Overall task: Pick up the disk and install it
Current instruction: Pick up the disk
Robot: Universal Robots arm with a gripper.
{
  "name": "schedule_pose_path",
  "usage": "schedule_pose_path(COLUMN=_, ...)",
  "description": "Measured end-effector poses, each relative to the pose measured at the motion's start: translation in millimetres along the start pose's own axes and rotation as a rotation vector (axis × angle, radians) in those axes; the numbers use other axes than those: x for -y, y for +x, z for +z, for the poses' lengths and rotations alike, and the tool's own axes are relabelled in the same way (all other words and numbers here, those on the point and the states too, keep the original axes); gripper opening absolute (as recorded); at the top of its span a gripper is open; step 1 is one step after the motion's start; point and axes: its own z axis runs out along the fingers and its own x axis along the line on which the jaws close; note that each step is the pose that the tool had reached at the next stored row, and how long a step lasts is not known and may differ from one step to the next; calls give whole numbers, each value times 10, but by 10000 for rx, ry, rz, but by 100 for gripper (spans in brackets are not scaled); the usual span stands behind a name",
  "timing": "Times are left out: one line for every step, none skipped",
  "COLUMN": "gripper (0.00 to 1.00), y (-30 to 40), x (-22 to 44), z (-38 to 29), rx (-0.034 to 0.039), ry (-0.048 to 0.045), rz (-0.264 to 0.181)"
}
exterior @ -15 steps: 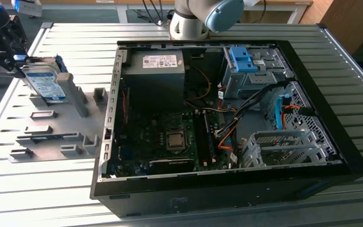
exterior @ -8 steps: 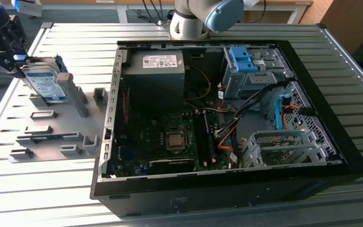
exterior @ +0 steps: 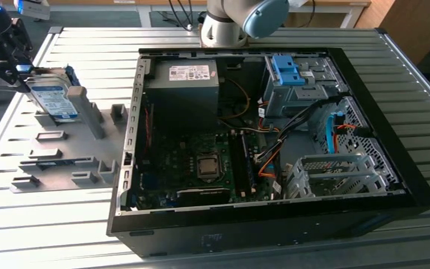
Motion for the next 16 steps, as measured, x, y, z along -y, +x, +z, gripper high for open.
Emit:
schedule_pose_path(gripper=54, y=0, x=0, z=0, rx=0, ry=0, rz=1)
schedule_pose_path(gripper=54, y=0, x=0, z=0, rx=0, ry=0, rz=1)
schedule_pose_path(gripper=54, y=0, x=0, z=0, rx=1, ry=0, rz=0)
schedule_pose_path(gripper=54, y=0, x=0, z=0, rx=0, ry=0, rz=0)
schedule_pose_path(gripper=54, y=0, x=0, z=0, rx=1, ry=1, rz=1)
schedule_pose_path(gripper=54, y=0, x=0, z=1, rx=0, ry=0, rz=-11)
schedule_pose_path(gripper=54, y=0, x=0, z=1, rx=0, ry=-1, rz=-60)
schedule_pose_path(gripper=54, y=0, x=0, z=1, rx=-2, ry=-2, rz=-113)
schedule_pose_path(gripper=54, y=0, x=0, z=1, rx=-3, ry=-3, rz=-157)
schedule_pose_path(gripper=54, y=0, x=0, z=1, rx=-5, ry=-6, rz=-199)
schedule_pose_path(gripper=54, y=0, x=1, z=2, rx=-7, ry=-7, rz=-272)
schedule_pose_path(gripper=54, y=0, x=1, z=2, rx=-9, ry=-10, rz=-362)
schedule_pose_path(gripper=54, y=0, x=1, z=2, rx=-11, ry=-12, rz=-426)
schedule_pose_path(gripper=54, y=0, x=1, z=2, rx=-12, ry=-13, rz=-444)
schedule_pose_path(gripper=54, y=0, x=1, z=2, rx=-12, ry=-14, rz=-444)
schedule_pose_path(gripper=54, y=0, x=0, z=2, rx=-12, ry=-14, rz=-445)
